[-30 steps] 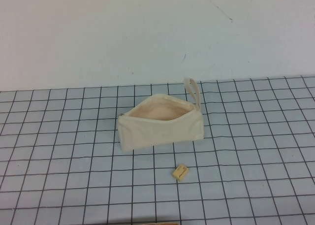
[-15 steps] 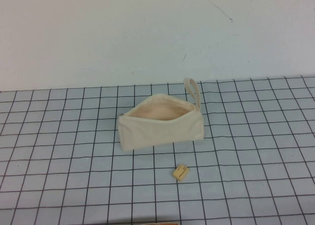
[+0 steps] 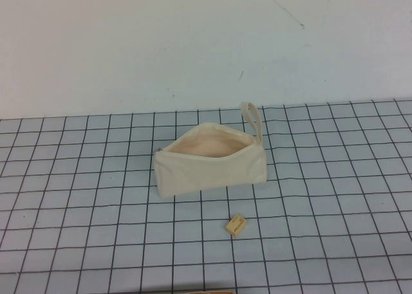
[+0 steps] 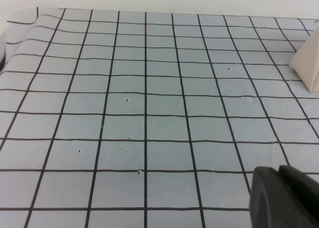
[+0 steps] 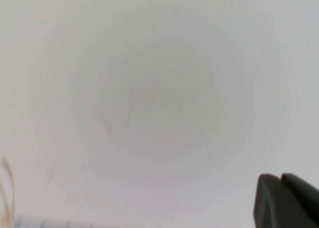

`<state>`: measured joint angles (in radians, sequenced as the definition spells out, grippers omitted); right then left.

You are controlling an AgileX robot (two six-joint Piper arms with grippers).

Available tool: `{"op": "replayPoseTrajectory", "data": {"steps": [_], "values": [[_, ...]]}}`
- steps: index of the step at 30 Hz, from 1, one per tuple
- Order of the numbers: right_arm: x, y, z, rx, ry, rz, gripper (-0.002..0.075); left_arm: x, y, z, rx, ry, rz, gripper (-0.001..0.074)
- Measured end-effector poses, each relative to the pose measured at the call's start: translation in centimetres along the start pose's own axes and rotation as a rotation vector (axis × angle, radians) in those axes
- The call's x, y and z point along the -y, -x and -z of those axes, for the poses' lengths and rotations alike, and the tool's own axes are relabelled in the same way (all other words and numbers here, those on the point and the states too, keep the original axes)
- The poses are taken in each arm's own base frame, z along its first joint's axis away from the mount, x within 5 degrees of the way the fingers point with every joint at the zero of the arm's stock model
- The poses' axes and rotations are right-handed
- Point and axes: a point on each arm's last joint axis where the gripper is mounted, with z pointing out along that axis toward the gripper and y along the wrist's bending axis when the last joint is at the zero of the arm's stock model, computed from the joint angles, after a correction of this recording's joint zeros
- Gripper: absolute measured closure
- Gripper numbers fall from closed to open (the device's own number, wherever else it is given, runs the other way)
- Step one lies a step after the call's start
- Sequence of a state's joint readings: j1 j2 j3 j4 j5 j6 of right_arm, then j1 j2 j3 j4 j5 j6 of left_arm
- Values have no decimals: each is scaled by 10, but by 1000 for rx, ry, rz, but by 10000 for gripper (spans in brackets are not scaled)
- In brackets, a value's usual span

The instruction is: Put eraser into pencil case

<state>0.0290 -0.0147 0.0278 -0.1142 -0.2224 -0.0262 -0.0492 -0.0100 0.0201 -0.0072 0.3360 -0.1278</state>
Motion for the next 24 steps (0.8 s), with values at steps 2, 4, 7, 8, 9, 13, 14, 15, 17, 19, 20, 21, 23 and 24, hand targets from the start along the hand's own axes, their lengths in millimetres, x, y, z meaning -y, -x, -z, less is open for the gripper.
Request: {"op": "replayPoseTrajectory", "data": {"steps": [2, 4, 7, 8, 9, 13, 14, 15, 17, 19, 20, 21, 23, 24], "values": [[0, 14, 1, 159, -3, -15, 727, 0, 0, 0, 0, 0, 0, 736], [1, 28, 4, 311, 2, -62, 727, 0, 0, 0, 0, 0, 0, 736], [1, 41, 10, 465, 4, -68, 727, 0, 0, 0, 0, 0, 0, 736], [1, 43, 11, 495, 4, -68, 727, 0, 0, 0, 0, 0, 0, 736], [2, 46, 12, 530, 2, -74, 727, 0, 0, 0, 0, 0, 0, 736], [4, 57, 16, 617, -14, -96, 727, 0, 0, 0, 0, 0, 0, 736], [7, 69, 15, 603, -25, -94, 727, 0, 0, 0, 0, 0, 0, 736], [9, 80, 15, 597, -29, -90, 727, 0, 0, 0, 0, 0, 0, 736], [12, 104, 15, 546, -34, -83, 727, 0, 0, 0, 0, 0, 0, 736], [15, 122, 13, 479, -36, -73, 727, 0, 0, 0, 0, 0, 0, 736], [17, 137, 12, 441, -37, -55, 727, 0, 0, 0, 0, 0, 0, 736], [18, 146, 7, 401, -37, -45, 727, 0, 0, 0, 0, 0, 0, 736], [22, 165, -4, 290, -39, -34, 727, 0, 0, 0, 0, 0, 0, 736], [23, 170, -8, 246, -41, -34, 727, 0, 0, 0, 0, 0, 0, 736]]}}
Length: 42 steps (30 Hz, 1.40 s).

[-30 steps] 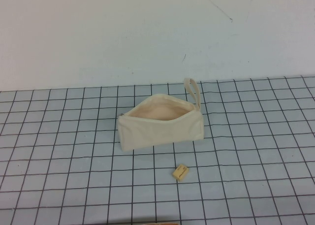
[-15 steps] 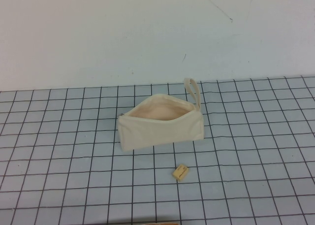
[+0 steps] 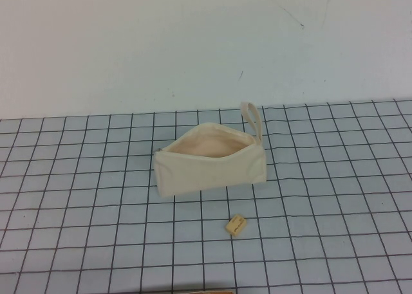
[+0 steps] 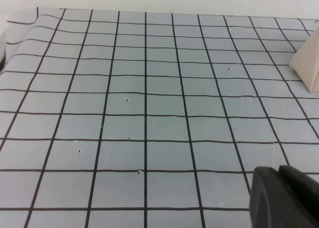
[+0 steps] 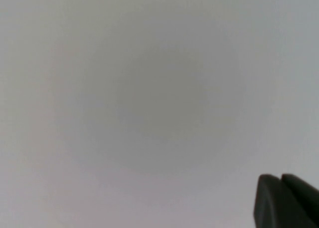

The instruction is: Put eraser into pencil case

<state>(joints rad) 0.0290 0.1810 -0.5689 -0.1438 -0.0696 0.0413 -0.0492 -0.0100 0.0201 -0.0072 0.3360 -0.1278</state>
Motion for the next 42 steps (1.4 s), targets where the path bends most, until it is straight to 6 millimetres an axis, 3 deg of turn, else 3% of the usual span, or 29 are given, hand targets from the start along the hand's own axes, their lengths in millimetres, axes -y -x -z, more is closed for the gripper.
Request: {"op": "replayPoseTrajectory", "data": {"steps": [4, 7, 13, 19, 23, 28, 31, 38, 42], "values": [[2, -9, -39, -326, -7, -2, 727, 0, 0, 0, 0, 0, 0, 736], [1, -41, -59, -594, -4, -3, 727, 0, 0, 0, 0, 0, 0, 736], [-2, -103, -77, -1061, 4, 10, 727, 0, 0, 0, 0, 0, 0, 736], [-7, -150, -88, -1357, 22, -1, 727, 0, 0, 0, 0, 0, 0, 736], [-18, -186, -96, -1513, 174, 14, 727, 0, 0, 0, 0, 0, 0, 736], [-47, -221, -119, -1546, 467, -8, 727, 0, 0, 0, 0, 0, 0, 736], [-68, -232, -135, -1522, 575, 29, 727, 0, 0, 0, 0, 0, 0, 736], [-149, -240, -161, -1426, 848, 159, 711, 0, 0, 0, 0, 0, 0, 736], [-187, -245, -166, -1384, 963, 252, 616, 0, 0, 0, 0, 0, 0, 736]]}}
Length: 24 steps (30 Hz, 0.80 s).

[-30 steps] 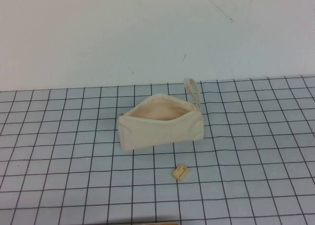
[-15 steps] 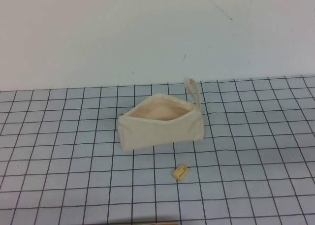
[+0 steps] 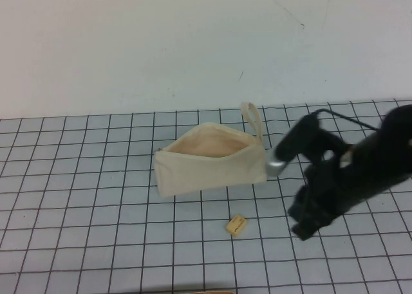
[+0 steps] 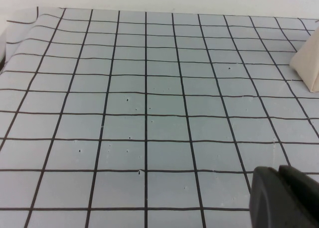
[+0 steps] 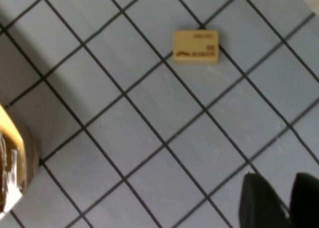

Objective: Put eraser into pencil case
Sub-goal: Pick up the eraser from the table

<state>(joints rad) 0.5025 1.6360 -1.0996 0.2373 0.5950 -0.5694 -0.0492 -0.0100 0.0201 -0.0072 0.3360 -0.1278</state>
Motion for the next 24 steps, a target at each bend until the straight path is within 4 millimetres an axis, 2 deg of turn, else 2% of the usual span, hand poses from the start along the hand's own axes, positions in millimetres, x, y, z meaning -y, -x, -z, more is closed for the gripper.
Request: {"op": "replayPoseTrajectory", "data": {"steps": [2, 6, 8, 15, 24], "values": [[-6, 11, -11, -9, 11, 41, 515, 0, 0, 0, 0, 0, 0, 736], [-12, 26, -35, -30, 35, 98, 259, 0, 0, 0, 0, 0, 0, 736], [-12, 32, -45, -35, 43, 106, 197, 0, 0, 0, 0, 0, 0, 736], [-7, 48, -78, -32, 89, 73, 158, 0, 0, 0, 0, 0, 0, 736], [-5, 44, -113, -41, 97, 96, 155, 0, 0, 0, 0, 0, 1, 736]]}}
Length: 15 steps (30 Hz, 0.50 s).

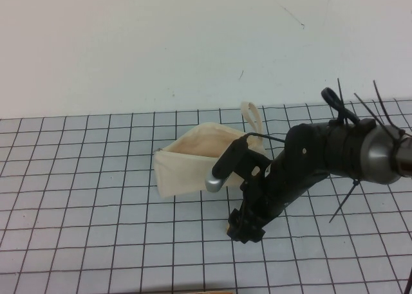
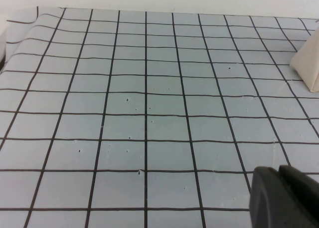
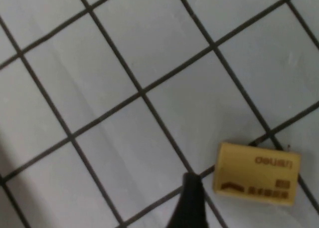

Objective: Put eraser into pencil case
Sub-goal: Pick up the eraser from the table

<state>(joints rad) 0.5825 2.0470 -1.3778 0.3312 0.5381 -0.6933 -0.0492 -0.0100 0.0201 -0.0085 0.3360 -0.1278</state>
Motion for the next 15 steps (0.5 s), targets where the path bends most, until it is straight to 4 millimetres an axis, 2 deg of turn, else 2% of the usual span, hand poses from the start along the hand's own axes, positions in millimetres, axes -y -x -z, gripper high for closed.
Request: {"op": "replayPoseTrajectory", "data": {"steps": [9, 11, 15], "values": [[4, -1, -12, 13, -23, 49, 174, 0, 0, 0, 0, 0, 0, 736], [4, -2, -15, 7, -21, 52, 229, 0, 0, 0, 0, 0, 0, 736], [4, -2, -15, 8, -18, 52, 419, 0, 0, 0, 0, 0, 0, 736]]}}
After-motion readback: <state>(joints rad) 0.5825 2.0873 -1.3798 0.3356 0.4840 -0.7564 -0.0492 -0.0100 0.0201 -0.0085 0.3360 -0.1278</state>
